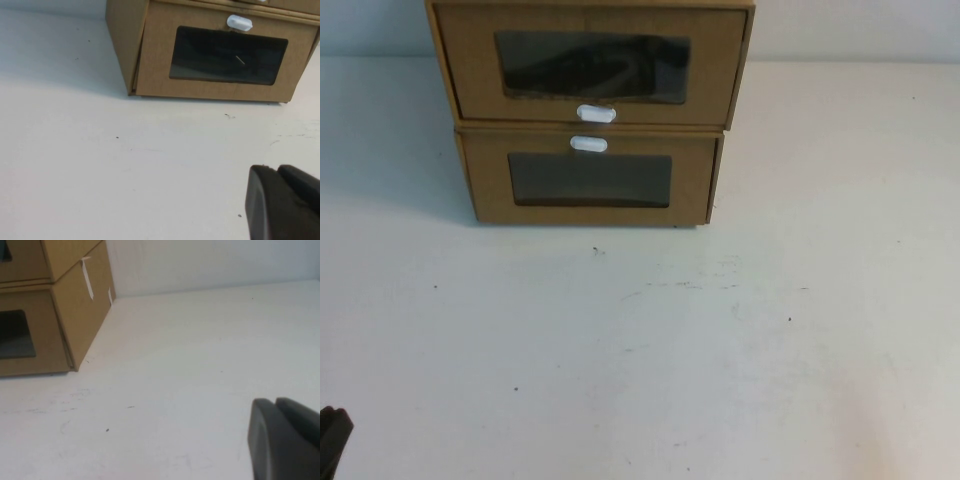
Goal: Close the shoe box
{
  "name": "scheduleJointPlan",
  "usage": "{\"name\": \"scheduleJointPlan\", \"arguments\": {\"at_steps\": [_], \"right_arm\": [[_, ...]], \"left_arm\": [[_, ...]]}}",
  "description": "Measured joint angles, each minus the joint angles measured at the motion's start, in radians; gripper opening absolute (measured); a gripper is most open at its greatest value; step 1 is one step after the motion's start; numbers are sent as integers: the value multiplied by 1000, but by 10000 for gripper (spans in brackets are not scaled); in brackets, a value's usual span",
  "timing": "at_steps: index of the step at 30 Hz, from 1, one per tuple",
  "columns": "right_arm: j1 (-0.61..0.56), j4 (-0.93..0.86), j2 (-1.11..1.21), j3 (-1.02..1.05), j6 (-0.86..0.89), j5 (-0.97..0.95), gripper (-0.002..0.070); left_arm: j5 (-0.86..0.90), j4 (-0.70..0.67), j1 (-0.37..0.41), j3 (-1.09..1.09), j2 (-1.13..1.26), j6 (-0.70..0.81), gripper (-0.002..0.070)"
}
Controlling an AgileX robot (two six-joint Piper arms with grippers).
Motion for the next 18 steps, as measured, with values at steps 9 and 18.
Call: {"name": "scheduleJointPlan", "arguments": {"at_steps": [9,18], "right_arm": [[-1,210,-2,0,-266,101,-11],[-1,292,-2,0,-410,183,-11]], "left_arm": [[2,0,0,0,0,0,-2],[2,0,0,0,0,0,-2]]}}
